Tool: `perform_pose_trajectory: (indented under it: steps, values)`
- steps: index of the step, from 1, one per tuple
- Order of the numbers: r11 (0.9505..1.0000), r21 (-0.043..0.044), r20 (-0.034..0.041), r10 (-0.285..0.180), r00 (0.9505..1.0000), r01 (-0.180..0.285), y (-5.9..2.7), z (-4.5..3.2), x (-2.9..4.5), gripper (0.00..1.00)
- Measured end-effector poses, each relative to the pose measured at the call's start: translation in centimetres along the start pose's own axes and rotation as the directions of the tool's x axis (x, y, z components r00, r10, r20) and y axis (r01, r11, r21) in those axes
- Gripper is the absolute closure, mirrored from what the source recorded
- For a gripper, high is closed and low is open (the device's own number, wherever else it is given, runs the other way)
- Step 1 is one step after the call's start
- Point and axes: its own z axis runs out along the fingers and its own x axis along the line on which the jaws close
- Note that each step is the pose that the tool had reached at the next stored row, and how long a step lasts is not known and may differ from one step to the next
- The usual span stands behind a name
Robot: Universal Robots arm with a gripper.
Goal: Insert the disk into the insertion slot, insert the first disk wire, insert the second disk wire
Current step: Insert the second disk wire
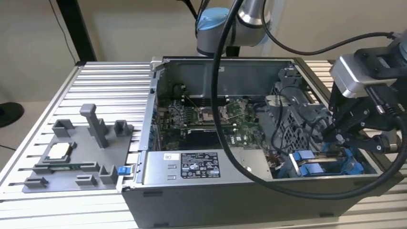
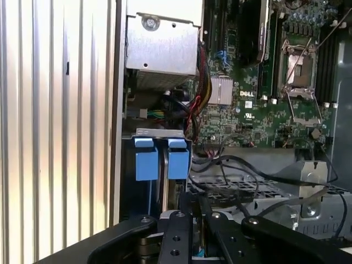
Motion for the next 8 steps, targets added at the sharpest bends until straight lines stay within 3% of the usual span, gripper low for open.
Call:
perform_pose_trajectory:
  steps: [2,8]
  values:
    - [1.0,0.0051,-0.0003,-0.002,1.0,0.002,-0.01,0.36,-0.28,1.0]
    - [1.0,0.0079,-0.0001,-0.002,1.0,0.002,-0.02,1.13,-0.96,1.0]
